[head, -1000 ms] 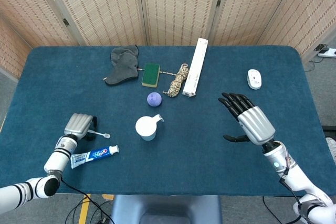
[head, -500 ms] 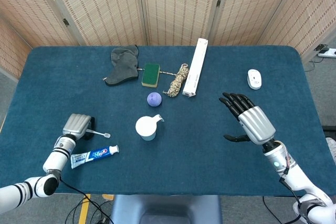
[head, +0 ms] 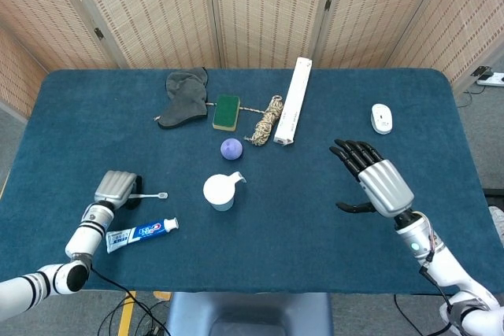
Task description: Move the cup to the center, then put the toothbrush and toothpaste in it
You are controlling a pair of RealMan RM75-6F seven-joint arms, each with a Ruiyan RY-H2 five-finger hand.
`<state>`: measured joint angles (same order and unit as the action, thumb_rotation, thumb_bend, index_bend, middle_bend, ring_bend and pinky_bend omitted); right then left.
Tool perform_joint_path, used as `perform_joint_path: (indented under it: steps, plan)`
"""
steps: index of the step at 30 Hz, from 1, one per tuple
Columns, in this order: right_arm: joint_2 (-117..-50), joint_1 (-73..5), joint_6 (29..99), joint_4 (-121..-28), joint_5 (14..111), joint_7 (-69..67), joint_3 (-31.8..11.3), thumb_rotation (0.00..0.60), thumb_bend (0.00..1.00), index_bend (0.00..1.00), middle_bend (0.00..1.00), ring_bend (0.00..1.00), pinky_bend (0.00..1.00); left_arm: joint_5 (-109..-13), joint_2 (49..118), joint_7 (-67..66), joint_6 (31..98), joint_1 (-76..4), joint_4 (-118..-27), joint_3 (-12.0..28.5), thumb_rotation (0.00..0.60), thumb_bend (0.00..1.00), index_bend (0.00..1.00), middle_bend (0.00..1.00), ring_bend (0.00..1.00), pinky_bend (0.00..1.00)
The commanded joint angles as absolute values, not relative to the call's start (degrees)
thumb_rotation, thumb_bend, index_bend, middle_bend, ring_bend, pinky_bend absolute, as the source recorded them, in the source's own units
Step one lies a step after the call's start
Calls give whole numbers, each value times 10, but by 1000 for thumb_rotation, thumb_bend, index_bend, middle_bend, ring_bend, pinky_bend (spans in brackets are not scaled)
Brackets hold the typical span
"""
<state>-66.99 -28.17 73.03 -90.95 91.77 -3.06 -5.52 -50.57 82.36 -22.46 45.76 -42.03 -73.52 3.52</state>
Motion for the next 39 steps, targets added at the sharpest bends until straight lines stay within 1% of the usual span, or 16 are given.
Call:
perform_joint_path:
  steps: [1,8,13,18,27,32,35,39]
  plan:
    - [-670,-281,730,-909,917,-32,-55,600,0,0,58,100,140,-507,823,-224,458,-419,-736,35,600,429,600,888,825,929]
    - [-671,-280,732,-904,918,-39,-56,600,0,0,58,100,141,-511,811,-202,467,-409,-748,43,600,432,610,888,825,929]
    - [-669,-277,738,-904,918,-43,-58,600,0,0,58,100,140,-519,777,-153,479,-391,-774,61,600,432,615,887,825,930]
    - [-667,-276,741,-904,920,-45,-59,600,0,0,58,100,140,-538,733,-74,492,-369,-816,88,600,432,615,887,825,929]
    - [-663,-271,749,-907,919,-43,-61,600,0,0,58,101,140,-620,662,120,503,-330,-926,139,600,432,619,888,823,927]
    - [-661,-269,751,-908,922,-42,-60,600,0,0,58,100,140,-677,651,214,504,-324,-975,154,600,432,621,887,822,928]
    - [-659,-269,753,-908,923,-41,-61,600,0,0,58,100,141,-704,660,249,507,-332,-997,164,600,432,621,888,822,927]
    - [-654,-266,756,-911,922,-39,-63,600,0,0,58,101,140,-715,675,282,496,-351,-1020,177,600,432,622,888,822,927]
